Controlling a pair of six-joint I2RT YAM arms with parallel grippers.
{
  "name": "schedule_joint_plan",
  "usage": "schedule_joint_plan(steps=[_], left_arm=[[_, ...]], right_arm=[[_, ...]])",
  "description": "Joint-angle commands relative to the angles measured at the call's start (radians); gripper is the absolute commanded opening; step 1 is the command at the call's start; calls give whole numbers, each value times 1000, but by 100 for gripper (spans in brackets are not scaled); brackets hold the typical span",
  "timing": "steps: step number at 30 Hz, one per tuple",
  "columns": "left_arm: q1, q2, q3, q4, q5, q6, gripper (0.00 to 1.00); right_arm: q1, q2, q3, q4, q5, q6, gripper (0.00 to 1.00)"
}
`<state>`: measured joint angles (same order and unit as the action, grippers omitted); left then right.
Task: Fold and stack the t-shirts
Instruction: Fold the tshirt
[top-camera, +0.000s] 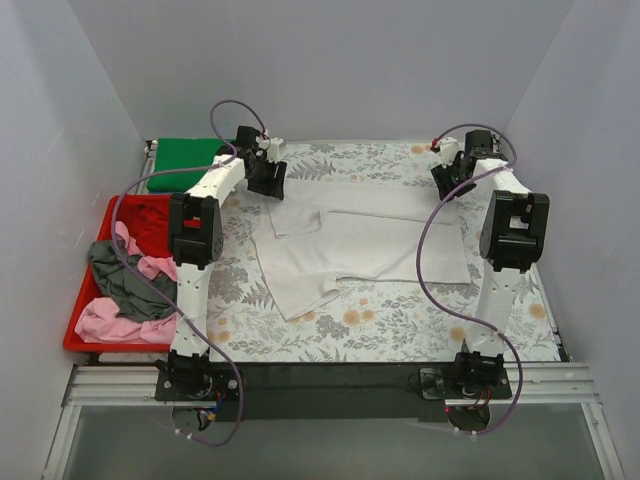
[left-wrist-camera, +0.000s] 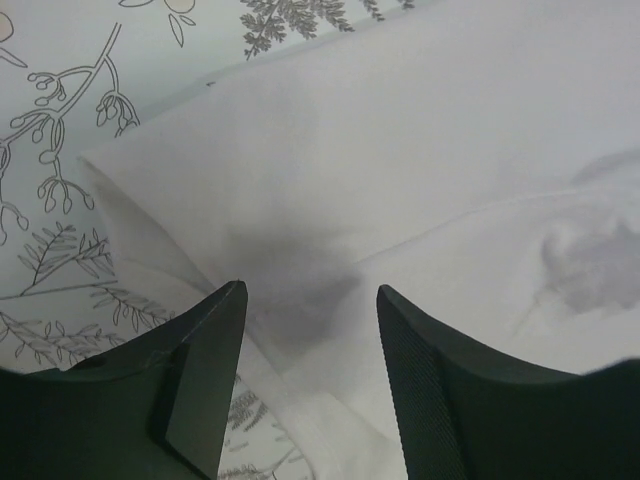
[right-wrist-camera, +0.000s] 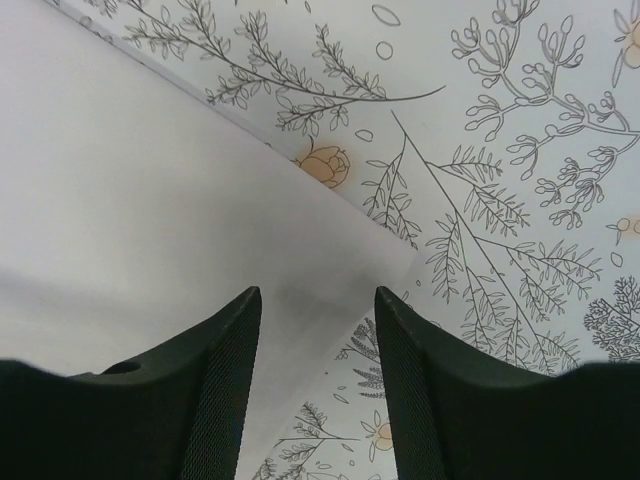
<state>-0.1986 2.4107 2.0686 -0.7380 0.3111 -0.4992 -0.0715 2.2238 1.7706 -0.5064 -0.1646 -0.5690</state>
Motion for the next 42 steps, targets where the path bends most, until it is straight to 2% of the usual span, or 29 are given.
schedule_joint_plan(steps=[1, 2, 4, 7, 8, 9, 13, 17, 20, 25, 29, 42], left_arm=[[19, -218, -17, -6, 189, 71, 55], [19, -304, -45, -14, 216, 126, 57], [19, -385, -152, -67, 298, 203, 58], [19, -550, -373, -112, 351, 335, 59], [15, -618, -425, -130, 361, 375, 59], [8, -652, -532, -150, 362, 425, 59], [-68, -792, -762, -175, 312, 552, 58], [-159, -886, -924, -121, 238, 571, 57], [-185, -878, -937, -124, 243, 550, 56], [-191, -857, -915, -136, 247, 544, 56], [-196, -846, -927, -136, 238, 554, 56], [-199, -835, -976, -118, 218, 568, 56]], right_arm=[[1, -166, 38, -4, -94, -20, 61], [1, -194, 30, -50, -130, -35, 66], [1, -246, -2, -115, -157, -100, 70], [1, -387, -91, -228, -197, -208, 70], [1, -420, -165, -274, -211, -242, 70], [2, -449, -212, -294, -216, -267, 69], [9, -617, -410, -376, -239, -377, 61], [61, -731, -608, -368, -176, -446, 54], [70, -777, -771, -305, -119, -469, 52], [70, -797, -873, -210, -32, -526, 52], [70, -788, -918, -143, 23, -568, 53], [70, -759, -973, -73, 79, -611, 52]])
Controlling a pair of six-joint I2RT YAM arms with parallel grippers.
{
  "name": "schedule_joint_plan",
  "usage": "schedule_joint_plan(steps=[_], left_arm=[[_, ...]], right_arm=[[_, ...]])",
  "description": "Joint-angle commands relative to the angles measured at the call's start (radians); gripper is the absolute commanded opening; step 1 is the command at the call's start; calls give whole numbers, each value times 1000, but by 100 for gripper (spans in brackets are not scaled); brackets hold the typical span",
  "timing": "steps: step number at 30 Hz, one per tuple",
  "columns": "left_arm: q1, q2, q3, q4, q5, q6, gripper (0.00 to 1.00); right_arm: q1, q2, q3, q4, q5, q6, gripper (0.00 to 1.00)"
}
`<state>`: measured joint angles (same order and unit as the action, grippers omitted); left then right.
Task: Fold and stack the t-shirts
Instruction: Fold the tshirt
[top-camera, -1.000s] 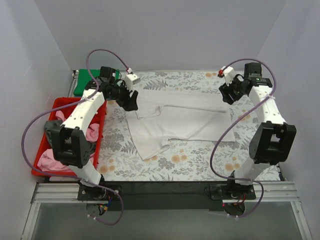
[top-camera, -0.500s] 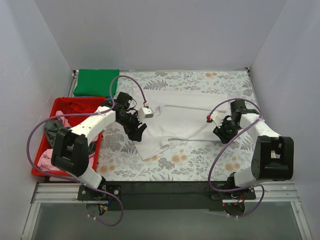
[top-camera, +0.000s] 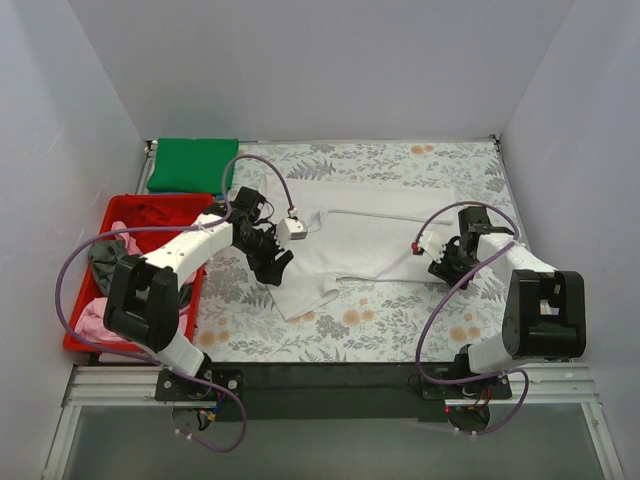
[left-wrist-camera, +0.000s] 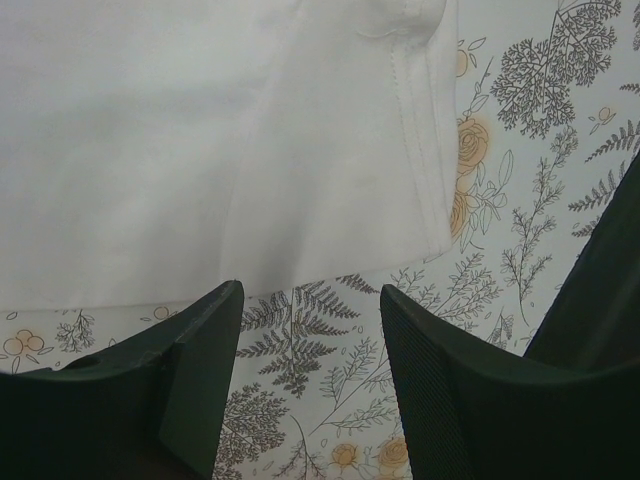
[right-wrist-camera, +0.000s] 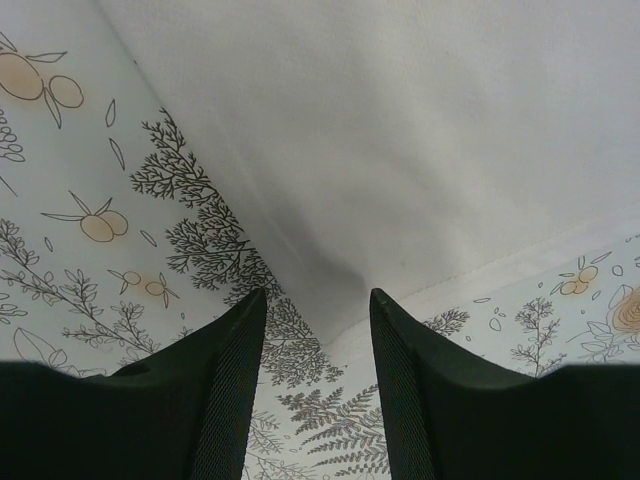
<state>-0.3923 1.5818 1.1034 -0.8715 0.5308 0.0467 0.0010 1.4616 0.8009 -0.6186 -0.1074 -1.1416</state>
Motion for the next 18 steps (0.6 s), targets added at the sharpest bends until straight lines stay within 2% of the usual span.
schedule_joint_plan(steps=[1, 4, 7, 14, 18], left_arm=[[-6, -6, -13, 17, -5, 24, 56], [-20, -19, -36, 38, -15, 10, 56], [-59, -29, -83, 78, -35, -22, 56], [-154, -43, -200, 287, -181, -113, 57], [-178, -29, -218, 342, -241, -119, 56]], right_arm=[[-2, 6, -6, 40, 23, -41, 52], [-2, 9, -29, 66, 40, -53, 52], [-2, 19, -42, 85, 44, -56, 47], [-2, 25, -52, 100, 40, -64, 16], [-2, 28, -45, 99, 40, -64, 8]])
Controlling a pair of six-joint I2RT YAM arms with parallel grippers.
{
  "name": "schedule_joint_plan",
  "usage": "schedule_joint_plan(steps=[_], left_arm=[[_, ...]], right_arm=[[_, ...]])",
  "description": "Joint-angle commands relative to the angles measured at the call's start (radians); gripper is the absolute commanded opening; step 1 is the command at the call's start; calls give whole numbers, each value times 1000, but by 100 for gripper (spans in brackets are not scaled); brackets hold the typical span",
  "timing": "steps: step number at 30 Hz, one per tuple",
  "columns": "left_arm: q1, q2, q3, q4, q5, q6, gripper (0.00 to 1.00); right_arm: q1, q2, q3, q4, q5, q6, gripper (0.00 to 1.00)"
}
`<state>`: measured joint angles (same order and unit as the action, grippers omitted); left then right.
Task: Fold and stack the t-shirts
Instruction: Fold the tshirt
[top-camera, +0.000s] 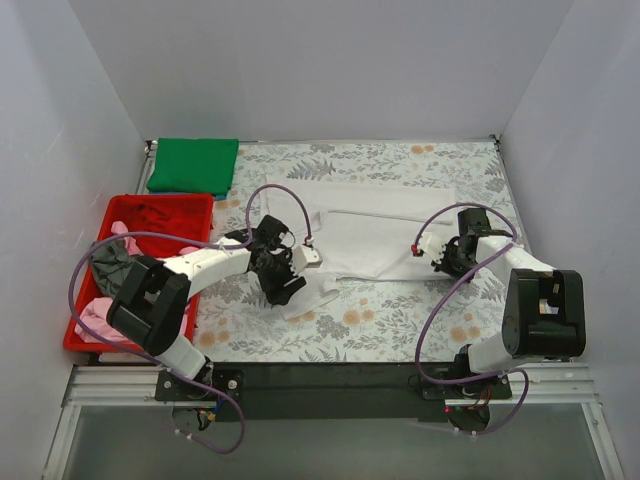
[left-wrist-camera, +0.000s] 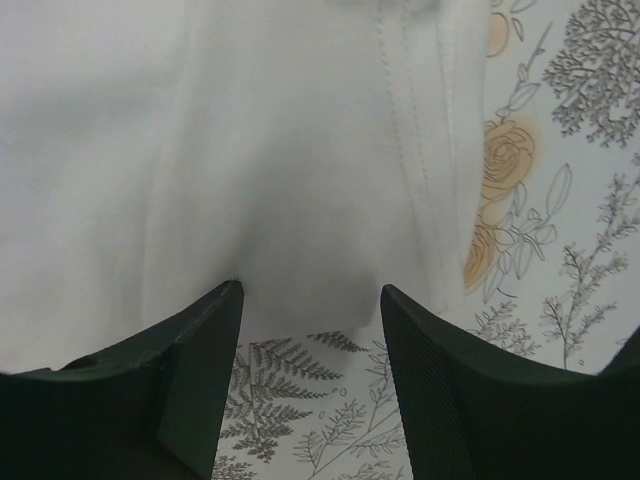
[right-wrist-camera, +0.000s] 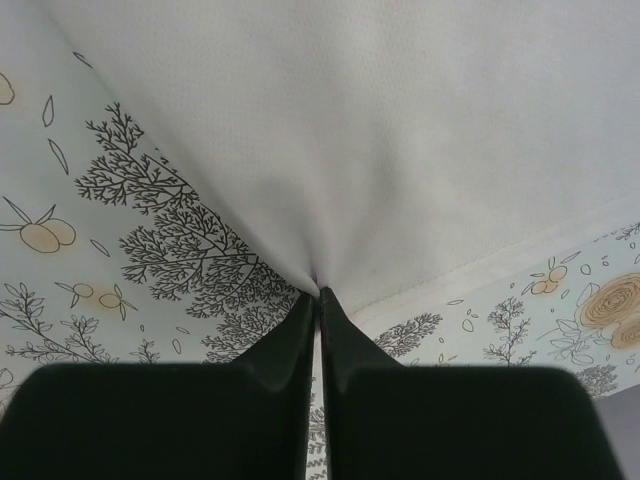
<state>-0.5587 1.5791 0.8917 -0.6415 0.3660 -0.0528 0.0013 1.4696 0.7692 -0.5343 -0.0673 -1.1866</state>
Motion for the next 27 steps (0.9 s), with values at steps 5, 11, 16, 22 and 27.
schedule_joint_plan(steps=[5, 11, 16, 22, 27], left_arm=[[-26, -36, 1, 108, -114, -9, 53], [-32, -2, -40, 101, -127, 11, 50], [-73, 24, -89, 77, -147, 14, 30], [-102, 3, -40, -102, -79, -18, 0], [-93, -85, -17, -188, -73, -33, 0]], right_arm=[[-3, 17, -11, 14, -6, -19, 1], [-3, 24, -7, 14, -6, -18, 1], [-3, 17, -4, 4, -15, -21, 1], [-3, -11, -27, -53, -28, -41, 1], [-3, -138, -77, -148, -43, -79, 1]])
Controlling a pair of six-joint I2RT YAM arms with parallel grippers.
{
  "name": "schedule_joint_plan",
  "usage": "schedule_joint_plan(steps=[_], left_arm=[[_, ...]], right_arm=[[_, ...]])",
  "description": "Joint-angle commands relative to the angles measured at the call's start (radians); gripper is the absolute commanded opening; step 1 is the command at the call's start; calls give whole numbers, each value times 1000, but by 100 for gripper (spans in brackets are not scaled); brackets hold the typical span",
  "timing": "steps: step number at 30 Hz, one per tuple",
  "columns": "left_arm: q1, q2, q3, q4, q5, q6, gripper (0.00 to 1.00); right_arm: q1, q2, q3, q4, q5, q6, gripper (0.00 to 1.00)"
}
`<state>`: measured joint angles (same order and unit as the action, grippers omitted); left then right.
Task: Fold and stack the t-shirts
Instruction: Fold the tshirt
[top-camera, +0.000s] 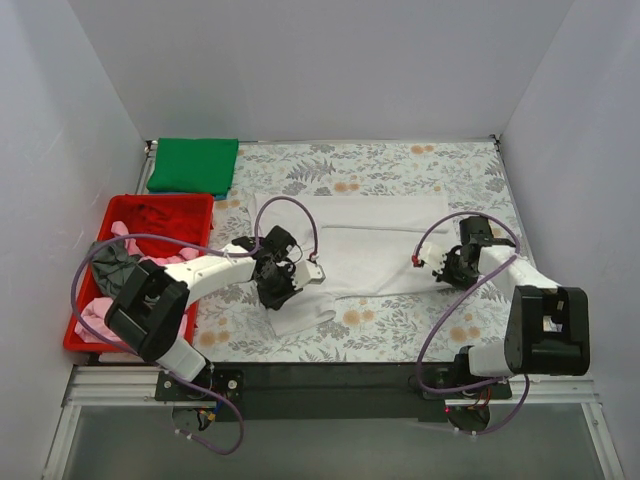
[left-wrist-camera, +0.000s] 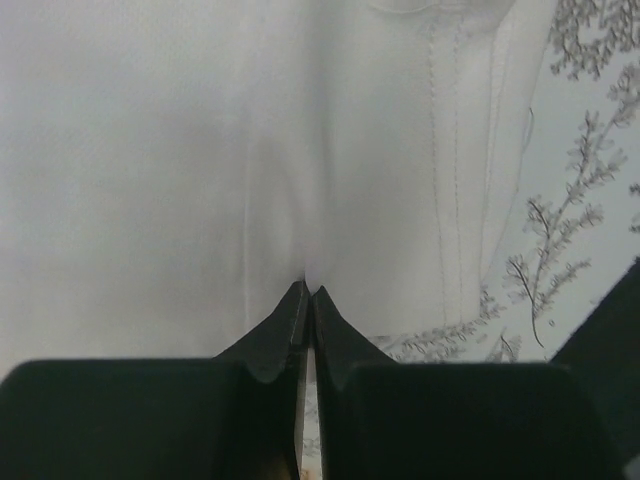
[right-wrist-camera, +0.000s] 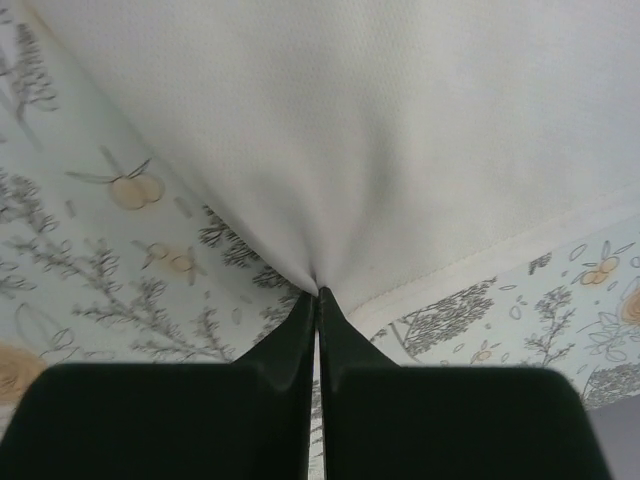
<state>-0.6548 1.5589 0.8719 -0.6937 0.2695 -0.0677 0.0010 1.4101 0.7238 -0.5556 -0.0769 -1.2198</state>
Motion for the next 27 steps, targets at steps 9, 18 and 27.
schedule_joint_plan(steps=[9, 18, 27], left_arm=[[110, -13, 234, -274, 63, 52, 0], [221, 160, 499, -313, 71, 123, 0], [248, 349, 702, -329, 54, 184, 0]], right_arm=[[-55, -48, 124, -242, -83, -101, 1], [-55, 125, 339, -251, -96, -104, 1], [-55, 268, 460, -248, -78, -121, 1]])
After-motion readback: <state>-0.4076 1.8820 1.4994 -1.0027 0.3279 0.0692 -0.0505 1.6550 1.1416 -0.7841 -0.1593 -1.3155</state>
